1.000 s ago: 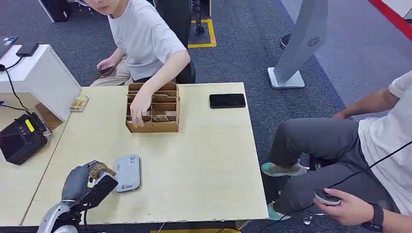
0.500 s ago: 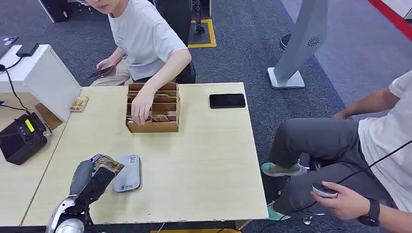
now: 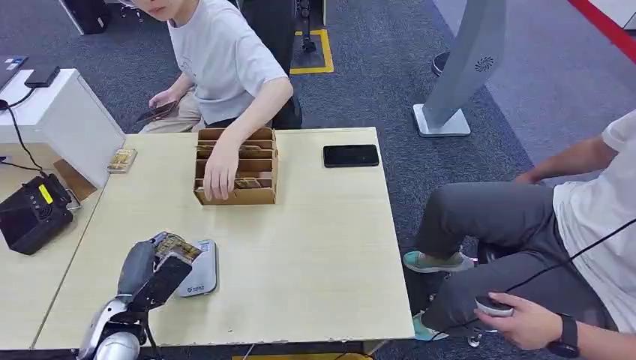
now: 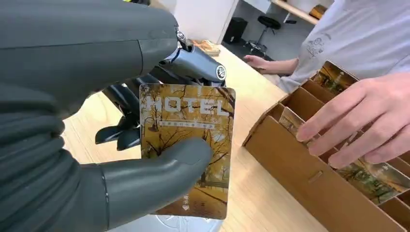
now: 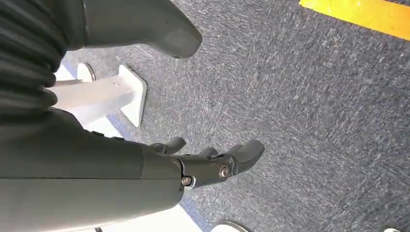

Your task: Pass the card to the sensor for recognition and then transmit it.

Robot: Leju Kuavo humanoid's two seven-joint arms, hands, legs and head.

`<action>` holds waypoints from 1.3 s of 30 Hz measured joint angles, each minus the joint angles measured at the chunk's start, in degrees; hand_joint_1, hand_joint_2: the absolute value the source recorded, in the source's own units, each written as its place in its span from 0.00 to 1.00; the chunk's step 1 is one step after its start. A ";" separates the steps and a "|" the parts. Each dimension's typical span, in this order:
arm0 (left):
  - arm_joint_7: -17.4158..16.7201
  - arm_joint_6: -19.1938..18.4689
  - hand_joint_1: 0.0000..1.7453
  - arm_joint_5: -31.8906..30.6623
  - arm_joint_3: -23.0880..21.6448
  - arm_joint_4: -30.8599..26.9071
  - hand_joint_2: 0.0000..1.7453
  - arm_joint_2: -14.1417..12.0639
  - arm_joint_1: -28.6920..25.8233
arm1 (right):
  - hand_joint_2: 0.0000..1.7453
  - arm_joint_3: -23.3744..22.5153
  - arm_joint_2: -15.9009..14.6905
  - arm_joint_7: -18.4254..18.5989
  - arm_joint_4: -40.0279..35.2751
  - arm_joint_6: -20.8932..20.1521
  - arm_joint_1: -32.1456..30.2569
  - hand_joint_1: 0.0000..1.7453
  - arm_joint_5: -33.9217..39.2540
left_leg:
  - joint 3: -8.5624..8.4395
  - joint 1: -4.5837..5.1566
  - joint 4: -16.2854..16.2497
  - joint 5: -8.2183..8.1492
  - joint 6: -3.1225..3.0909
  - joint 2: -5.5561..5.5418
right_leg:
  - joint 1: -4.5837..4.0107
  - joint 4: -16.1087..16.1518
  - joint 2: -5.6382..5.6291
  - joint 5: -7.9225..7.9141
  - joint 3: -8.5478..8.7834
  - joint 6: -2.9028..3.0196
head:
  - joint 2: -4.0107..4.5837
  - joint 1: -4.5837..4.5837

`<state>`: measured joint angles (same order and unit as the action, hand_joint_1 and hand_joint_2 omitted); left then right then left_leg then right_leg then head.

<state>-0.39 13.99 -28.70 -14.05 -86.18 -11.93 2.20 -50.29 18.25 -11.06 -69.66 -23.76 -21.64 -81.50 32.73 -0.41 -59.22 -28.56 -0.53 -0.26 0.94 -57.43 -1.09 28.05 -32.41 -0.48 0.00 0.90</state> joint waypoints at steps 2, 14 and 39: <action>-0.26 0.35 1.00 -0.94 -0.22 0.20 1.00 0.00 0.00 | 1.00 0.00 0.00 0.00 0.00 0.00 0.00 0.00 0.07 | 0.00 0.00 0.00 0.00 0.00 0.00 | 0.00 0.00 0.00 0.00 0.00 0.00 | 0.00 0.00; -0.44 1.70 1.00 -3.58 -0.37 2.49 1.00 -0.02 -0.07 | 1.00 0.00 0.00 -0.11 -0.02 0.00 -0.05 0.00 0.59 | 0.00 0.00 0.00 0.00 0.00 0.00 | 0.00 0.00 0.00 0.00 0.00 0.00 | 0.00 0.00; -0.65 2.88 1.00 -3.19 -0.46 4.87 1.00 1.14 -0.10 | 1.00 0.02 0.00 -0.07 -0.11 0.15 -0.17 0.00 0.50 | 0.00 0.00 0.00 0.00 0.00 0.00 | 0.00 0.00 0.00 0.00 0.00 0.00 | 0.00 0.00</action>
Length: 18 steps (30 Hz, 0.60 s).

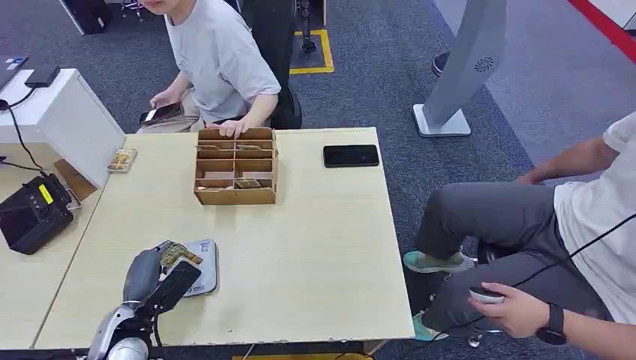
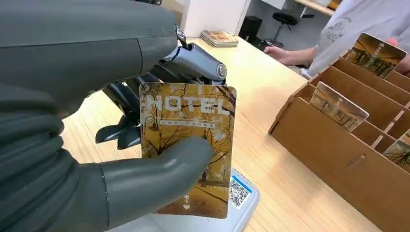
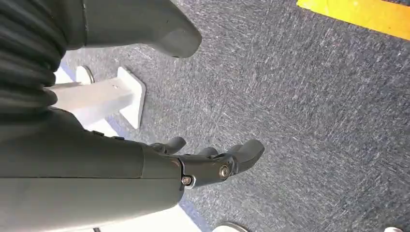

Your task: Pass the card to the sensor for recognition and then transmit it.

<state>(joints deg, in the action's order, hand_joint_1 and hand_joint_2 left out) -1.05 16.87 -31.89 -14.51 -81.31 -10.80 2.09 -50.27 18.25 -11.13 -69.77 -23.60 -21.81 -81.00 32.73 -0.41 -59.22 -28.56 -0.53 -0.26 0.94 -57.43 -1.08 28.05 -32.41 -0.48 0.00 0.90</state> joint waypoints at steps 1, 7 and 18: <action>0.00 0.05 1.00 -0.31 -0.07 0.07 1.00 0.00 0.01 | 1.00 0.00 0.00 -0.04 0.00 0.02 0.00 0.00 -0.02 | 0.00 0.00 0.00 0.00 0.00 0.00 | 0.00 0.00 0.00 0.00 0.00 0.00 | 0.00 0.00; 0.00 0.70 1.00 -2.89 -0.83 0.39 1.00 -0.04 0.12 | 1.00 0.00 0.00 -0.48 0.09 0.54 0.12 0.00 -0.59 | 0.00 0.00 0.00 0.00 0.00 0.00 | 0.00 0.00 0.00 0.00 0.00 0.00 | 0.00 0.00; -0.22 1.14 1.00 -7.19 -2.56 1.29 1.00 -0.07 0.28 | 1.00 -0.70 0.00 -1.66 0.96 0.89 0.85 0.00 -2.49 | 0.00 0.00 0.00 0.00 0.00 0.00 | 0.00 0.00 0.00 0.00 0.00 0.00 | 0.00 -0.02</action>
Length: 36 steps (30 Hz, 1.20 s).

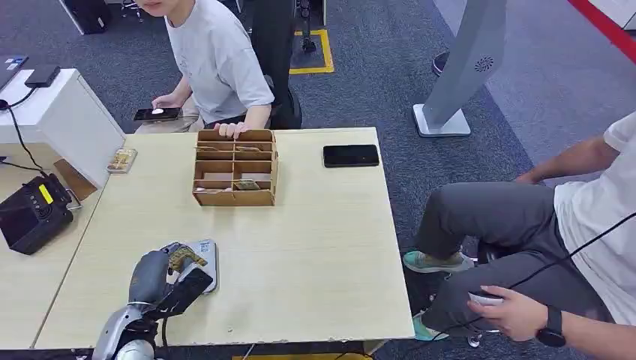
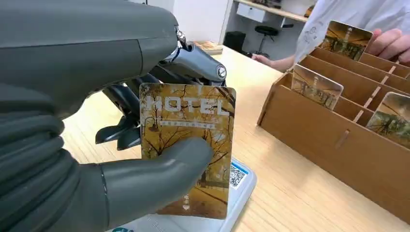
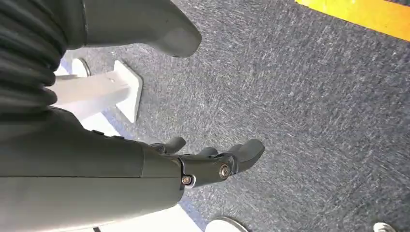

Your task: Pass the card to the sensor for recognition and then transmit it.

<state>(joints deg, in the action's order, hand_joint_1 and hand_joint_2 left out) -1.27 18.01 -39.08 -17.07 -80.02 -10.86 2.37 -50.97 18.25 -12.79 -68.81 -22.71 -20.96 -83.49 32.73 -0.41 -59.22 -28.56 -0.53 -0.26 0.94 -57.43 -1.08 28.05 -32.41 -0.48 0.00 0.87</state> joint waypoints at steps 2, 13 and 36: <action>-0.02 0.13 1.00 -0.83 -0.18 0.42 1.00 -0.04 0.00 | 1.00 -0.33 0.00 -0.18 0.20 0.00 0.04 0.00 -0.37 | 0.00 0.00 0.00 0.00 0.00 0.00 | 0.00 0.00 0.00 0.00 0.00 0.00 | 0.00 0.02; -0.46 1.46 1.00 -4.35 -0.68 2.45 1.00 -0.39 0.84 | 1.00 -2.36 0.00 -2.21 1.27 0.85 1.50 0.00 -2.51 | -0.02 0.00 0.00 0.00 0.00 0.00 | 0.00 0.00 0.00 0.00 0.02 0.00 | 0.00 0.02; -1.86 2.97 1.00 -8.92 -0.68 4.92 1.00 -1.64 1.18 | 1.00 -3.08 0.00 -2.05 1.75 0.87 1.81 0.00 -2.05 | -0.14 0.00 0.01 0.00 0.00 -0.01 | 0.00 0.00 0.01 0.00 0.17 0.00 | 0.00 0.02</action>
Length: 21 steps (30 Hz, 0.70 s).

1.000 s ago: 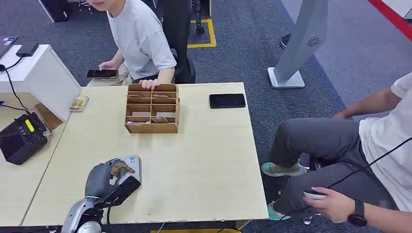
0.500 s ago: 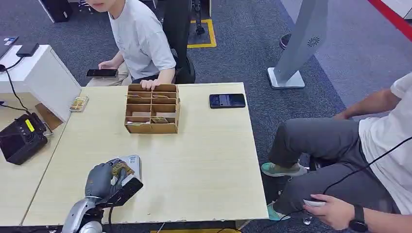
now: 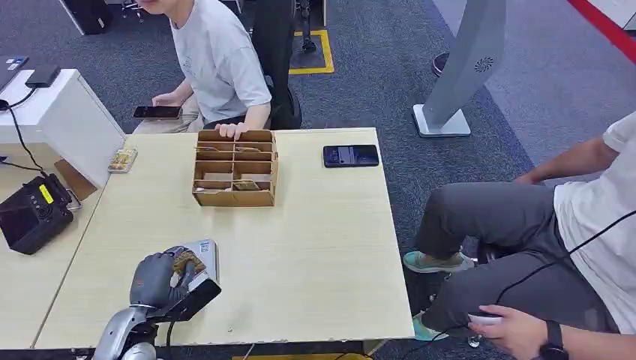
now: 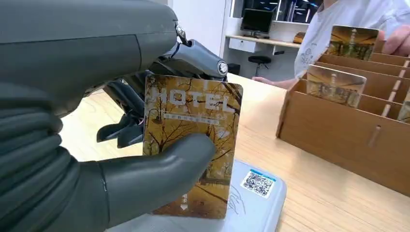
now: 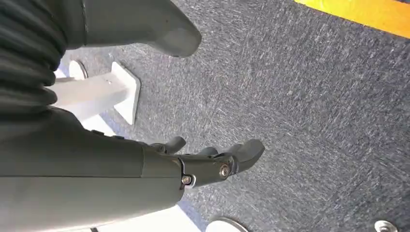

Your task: Pass the card to the sensor for recognition and then transmit it.

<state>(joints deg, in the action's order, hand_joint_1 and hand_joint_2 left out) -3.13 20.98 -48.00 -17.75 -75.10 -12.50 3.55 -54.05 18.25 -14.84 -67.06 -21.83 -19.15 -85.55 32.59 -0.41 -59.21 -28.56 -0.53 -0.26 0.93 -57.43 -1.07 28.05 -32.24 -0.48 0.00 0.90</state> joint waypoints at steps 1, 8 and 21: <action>-0.02 0.00 1.00 -0.02 0.00 0.04 1.00 -0.05 0.00 | 1.00 0.00 0.00 -0.13 0.00 0.00 0.00 0.00 -0.11 | -0.01 0.00 0.00 0.00 0.00 0.00 | 0.00 0.00 0.00 0.00 0.00 0.00 | 0.00 0.00; -0.48 -0.02 1.00 -0.96 0.00 0.37 1.00 -0.29 0.04 | 1.00 0.00 0.00 -0.37 0.00 0.09 0.01 0.00 -0.29 | -0.07 0.00 0.00 0.00 0.00 0.00 | 0.00 0.00 0.00 0.00 0.08 0.00 | 0.00 0.00; -0.66 -0.09 1.00 -2.58 0.00 1.97 1.00 -0.29 0.75 | 1.00 -0.09 0.00 -0.94 0.33 0.76 0.13 0.00 -1.44 | -0.22 0.00 0.01 0.00 0.00 -0.01 | 0.00 0.00 0.02 0.00 0.26 0.00 | 0.00 0.00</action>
<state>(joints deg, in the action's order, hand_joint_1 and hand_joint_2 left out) -3.78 20.90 -50.58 -17.75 -73.13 -12.79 4.30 -54.14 18.25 -15.78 -66.73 -21.07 -19.02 -86.99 32.37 -0.41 -59.20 -28.55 -0.53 -0.27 0.93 -57.44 -1.06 28.05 -31.97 -0.48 0.00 0.90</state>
